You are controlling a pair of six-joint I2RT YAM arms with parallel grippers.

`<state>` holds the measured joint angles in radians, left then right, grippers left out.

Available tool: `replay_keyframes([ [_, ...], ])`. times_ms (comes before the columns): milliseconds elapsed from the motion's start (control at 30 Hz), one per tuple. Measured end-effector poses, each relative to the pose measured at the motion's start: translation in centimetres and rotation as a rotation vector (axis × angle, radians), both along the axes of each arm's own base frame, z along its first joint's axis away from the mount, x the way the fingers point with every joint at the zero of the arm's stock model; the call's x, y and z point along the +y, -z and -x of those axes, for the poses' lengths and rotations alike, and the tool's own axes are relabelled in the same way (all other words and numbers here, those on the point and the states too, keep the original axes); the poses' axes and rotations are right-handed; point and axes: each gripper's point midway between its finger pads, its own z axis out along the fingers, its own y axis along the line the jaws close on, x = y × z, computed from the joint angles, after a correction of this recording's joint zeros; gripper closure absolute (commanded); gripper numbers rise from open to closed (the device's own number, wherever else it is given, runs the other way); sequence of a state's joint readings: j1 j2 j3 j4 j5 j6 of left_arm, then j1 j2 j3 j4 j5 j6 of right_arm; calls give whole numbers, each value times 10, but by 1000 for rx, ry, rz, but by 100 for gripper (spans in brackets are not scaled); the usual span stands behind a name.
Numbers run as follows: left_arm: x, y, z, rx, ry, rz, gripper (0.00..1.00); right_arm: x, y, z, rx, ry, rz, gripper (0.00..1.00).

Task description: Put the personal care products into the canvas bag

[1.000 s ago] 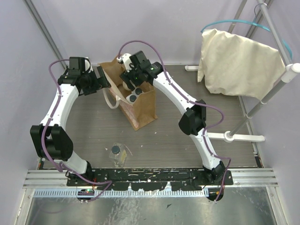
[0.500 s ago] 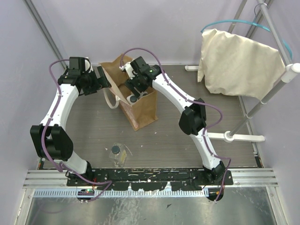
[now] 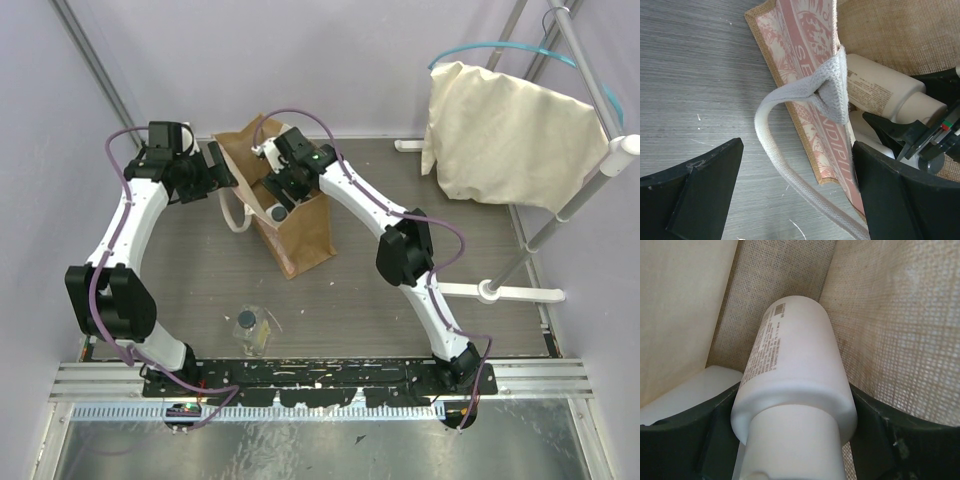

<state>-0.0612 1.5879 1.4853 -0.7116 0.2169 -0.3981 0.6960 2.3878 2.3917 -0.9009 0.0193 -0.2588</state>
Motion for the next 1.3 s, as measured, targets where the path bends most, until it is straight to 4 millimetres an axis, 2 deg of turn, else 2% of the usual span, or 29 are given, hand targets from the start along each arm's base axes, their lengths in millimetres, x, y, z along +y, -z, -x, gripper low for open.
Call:
replay_keyframes([
  [267,-1,7,-4,18,2,2,2,6,7,-7,-9,3,-18,43],
  [467,-2,10,-9,28,-1,7,2,7,6,-13,-22,9,-37,23],
  [633,-3,8,-13,24,1,10,2,7,4,-18,-28,18,-60,16],
  [767,-3,8,-16,25,2,11,2,7,-1,-26,-46,32,-81,11],
  [900,-3,8,-19,22,2,12,2,11,-13,-35,-86,40,-121,11],
  [1300,-4,8,-20,25,-4,17,2,17,-18,-39,-99,36,-152,11],
])
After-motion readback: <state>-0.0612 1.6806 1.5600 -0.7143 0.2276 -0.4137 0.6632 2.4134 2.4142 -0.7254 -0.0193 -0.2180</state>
